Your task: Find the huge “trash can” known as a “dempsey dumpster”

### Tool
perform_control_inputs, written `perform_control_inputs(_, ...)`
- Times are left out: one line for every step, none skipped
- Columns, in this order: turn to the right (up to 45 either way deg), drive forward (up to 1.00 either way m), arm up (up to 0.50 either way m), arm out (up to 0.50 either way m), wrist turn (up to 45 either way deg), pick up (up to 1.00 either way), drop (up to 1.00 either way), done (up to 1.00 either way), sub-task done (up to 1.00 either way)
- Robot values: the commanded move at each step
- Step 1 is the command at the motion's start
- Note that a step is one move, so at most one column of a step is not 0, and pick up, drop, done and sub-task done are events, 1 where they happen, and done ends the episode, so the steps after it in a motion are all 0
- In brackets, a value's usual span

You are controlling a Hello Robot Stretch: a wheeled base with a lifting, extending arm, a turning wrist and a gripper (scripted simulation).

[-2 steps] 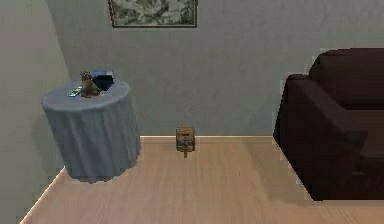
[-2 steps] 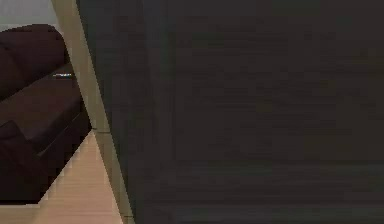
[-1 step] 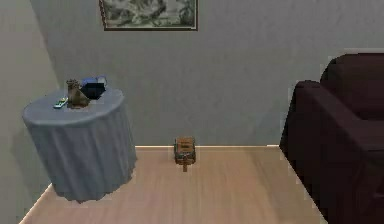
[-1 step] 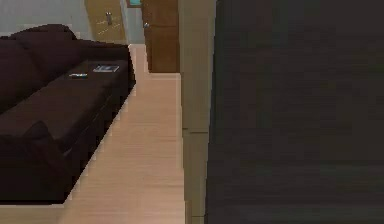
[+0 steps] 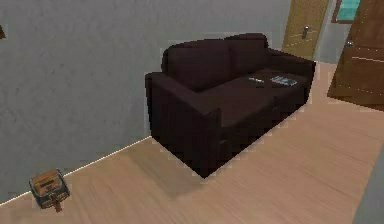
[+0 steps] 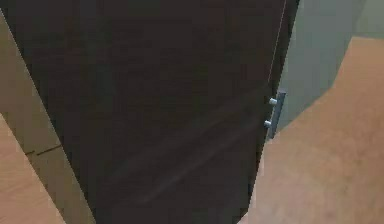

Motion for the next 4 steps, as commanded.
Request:
perform_control_inputs(0.0,0.30,0.00,0.00,0.0,0.00,0.00,0.00,0.00)
perform_control_inputs(39.0,0.00,0.00,0.00,0.0,0.00,0.00,0.00,0.00)
perform_control_inputs(0.0,1.00,0.00,0.00,0.0,0.00,0.00,0.00,0.00)
perform_control_inputs(0.0,1.00,0.00,0.00,0.0,0.00,0.00,0.00,0.00)
